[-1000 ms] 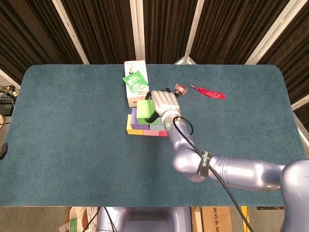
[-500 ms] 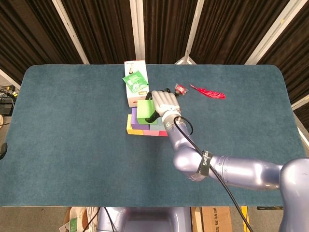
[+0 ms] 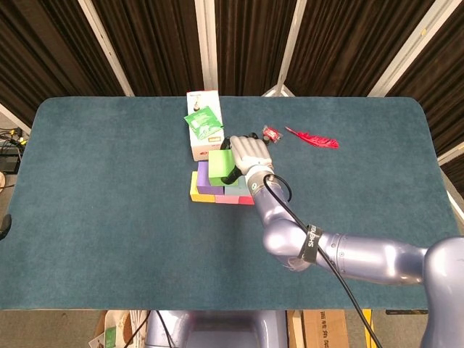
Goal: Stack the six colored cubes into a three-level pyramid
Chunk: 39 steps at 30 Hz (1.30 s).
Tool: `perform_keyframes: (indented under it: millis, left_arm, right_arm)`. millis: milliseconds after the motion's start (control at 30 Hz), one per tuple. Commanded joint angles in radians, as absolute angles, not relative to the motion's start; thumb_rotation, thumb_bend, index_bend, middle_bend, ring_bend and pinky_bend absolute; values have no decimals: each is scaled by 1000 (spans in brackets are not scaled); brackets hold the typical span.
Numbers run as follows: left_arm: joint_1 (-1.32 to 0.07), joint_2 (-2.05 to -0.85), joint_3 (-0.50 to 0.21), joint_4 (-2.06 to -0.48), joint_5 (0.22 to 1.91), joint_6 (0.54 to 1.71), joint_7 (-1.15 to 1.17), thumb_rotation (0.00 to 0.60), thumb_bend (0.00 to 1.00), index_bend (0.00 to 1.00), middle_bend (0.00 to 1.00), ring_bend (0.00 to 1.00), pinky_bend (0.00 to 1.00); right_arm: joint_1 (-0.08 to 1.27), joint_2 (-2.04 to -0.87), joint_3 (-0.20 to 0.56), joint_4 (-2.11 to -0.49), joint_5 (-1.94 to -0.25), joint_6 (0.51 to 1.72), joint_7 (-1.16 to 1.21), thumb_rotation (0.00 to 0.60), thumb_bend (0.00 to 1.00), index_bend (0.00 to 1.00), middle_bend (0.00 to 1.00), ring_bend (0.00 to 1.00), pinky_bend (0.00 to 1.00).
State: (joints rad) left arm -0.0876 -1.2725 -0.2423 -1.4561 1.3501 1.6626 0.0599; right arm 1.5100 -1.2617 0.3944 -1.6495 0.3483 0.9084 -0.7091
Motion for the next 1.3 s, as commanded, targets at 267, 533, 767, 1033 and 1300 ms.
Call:
perform_keyframes:
  millis: [267,533,767,1033,1300]
  left_arm:
    - [-88,-1275,-244,-1455,1347,1664,63,600,363,121,43,0,0]
    - [-87,-1275,-245,-1455,1346,1665,62,600,363,121,43,0,0]
    - [-87,-1277,-246,-1455,1346,1668,64,600,363,121,43,0,0]
    - [-87,-1278,-248,-1454,1346,1670,65,600,363,121,42,0,0]
    - [-87,-1278,-249,-1454,1343,1669,66,600,363,121,38,0,0]
  right_arm:
    - [1505,-1263,406,-1654,350,919,-722,600,242,370,321,166,0]
    - [1496,-1264,409,-1655,365,916,-734,600,242,353,321,153,0]
    - [1490,-1257,420,-1664,358,910,-740,600,242,337,295,139,0]
    - [1487,-1251,424,-1674,366,900,-749,600,242,303,256,113,0]
    - [1485,-1250,427,-1673,368,902,-751,600,242,296,238,103,0]
